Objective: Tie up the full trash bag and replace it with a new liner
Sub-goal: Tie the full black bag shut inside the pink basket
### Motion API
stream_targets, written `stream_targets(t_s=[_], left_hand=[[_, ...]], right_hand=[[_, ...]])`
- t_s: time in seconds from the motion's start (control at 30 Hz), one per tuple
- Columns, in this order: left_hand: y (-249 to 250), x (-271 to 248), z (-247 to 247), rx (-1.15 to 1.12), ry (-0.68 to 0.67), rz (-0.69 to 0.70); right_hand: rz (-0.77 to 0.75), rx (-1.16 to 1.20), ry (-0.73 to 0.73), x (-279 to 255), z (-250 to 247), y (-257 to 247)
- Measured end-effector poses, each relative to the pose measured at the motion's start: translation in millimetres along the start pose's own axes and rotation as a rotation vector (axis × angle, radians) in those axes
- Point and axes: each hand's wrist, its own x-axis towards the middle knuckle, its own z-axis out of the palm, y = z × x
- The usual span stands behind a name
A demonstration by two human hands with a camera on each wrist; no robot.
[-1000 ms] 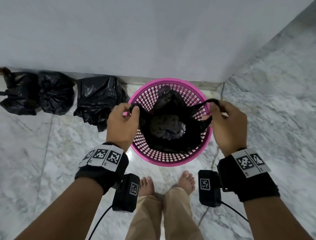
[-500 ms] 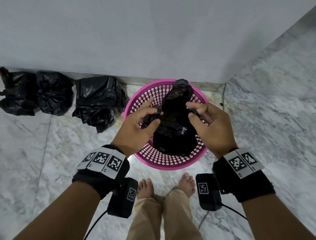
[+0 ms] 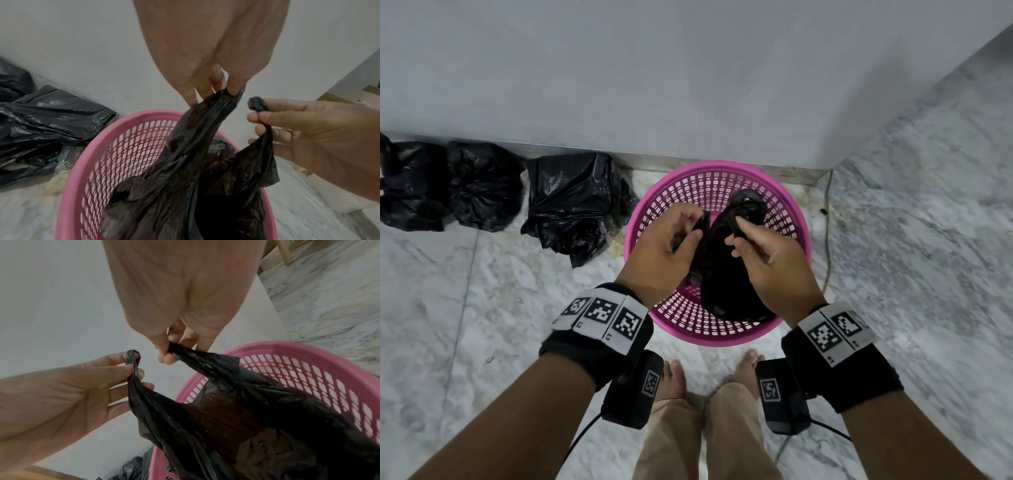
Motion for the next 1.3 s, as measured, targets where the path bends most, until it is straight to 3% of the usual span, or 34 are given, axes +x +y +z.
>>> stream_targets(t_s=[0.17, 0.3, 0.67, 0.87, 1.13, 1.3], left_hand=[[4.1, 1.9, 2.7, -0.052, -0.028, -0.027], [-0.8, 3.7, 6.9, -0.065, -0.031, -0.046], [-5.8, 5.1, 12.4, -0.068, -0.021, -0.058], [-5.2, -0.9, 14.4, -0.22, -0.072, -0.159], [-15.0, -6.5, 16.8, -0.035, -0.106, -0.162], [-9.6, -3.6, 16.2, -0.018, -0.151, -0.15]], right_hand=[[0.141, 0.173, 0.075, 7.6, 10.7, 3.1], [0.1, 0.173, 0.115, 13.0, 17.0, 7.6], [0.133, 0.417, -0.037, 7.9, 18.8, -4.5], [0.112, 0.339, 0.06, 9.1, 20.2, -1.8], [0.158, 0.433, 0.043, 8.8, 23.9, -1.6], [0.125, 0.333, 0.01, 9.7, 29.1, 2.4]])
